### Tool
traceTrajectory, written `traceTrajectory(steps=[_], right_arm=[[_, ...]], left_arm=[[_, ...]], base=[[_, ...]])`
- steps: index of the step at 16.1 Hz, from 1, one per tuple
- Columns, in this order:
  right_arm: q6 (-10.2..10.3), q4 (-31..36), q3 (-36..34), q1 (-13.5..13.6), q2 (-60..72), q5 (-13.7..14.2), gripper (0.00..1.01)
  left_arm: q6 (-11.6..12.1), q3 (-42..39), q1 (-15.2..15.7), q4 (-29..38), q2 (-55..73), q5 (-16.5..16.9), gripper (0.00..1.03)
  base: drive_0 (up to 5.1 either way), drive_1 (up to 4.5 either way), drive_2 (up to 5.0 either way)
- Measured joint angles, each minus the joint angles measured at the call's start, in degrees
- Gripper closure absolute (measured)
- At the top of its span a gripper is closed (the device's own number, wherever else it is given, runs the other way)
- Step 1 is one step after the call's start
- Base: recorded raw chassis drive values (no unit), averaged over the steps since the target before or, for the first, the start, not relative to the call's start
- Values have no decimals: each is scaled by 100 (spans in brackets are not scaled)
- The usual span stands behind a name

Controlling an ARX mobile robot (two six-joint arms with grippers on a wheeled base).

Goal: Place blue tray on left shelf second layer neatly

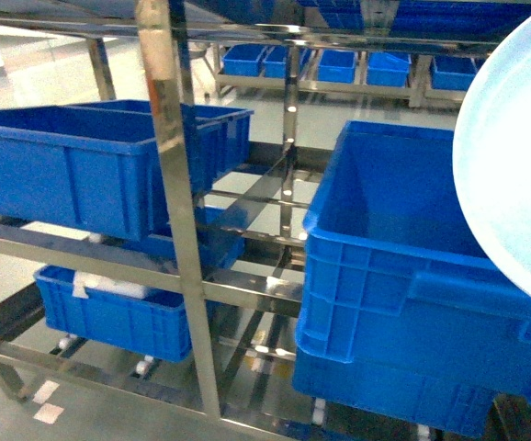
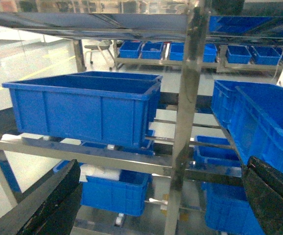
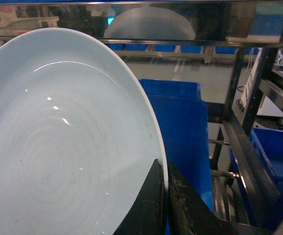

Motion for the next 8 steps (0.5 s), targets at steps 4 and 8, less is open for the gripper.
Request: traceTrajectory(steps=[4, 8], right_arm=[[0, 0, 0, 0, -2, 2, 99], [-2, -4, 0, 0, -2, 2, 99]], left_arm=[[0, 0, 0, 0, 0, 0, 5], [0, 0, 0, -13, 0, 2, 5]], base=[[-159, -159, -159], [-157, -157, -157]])
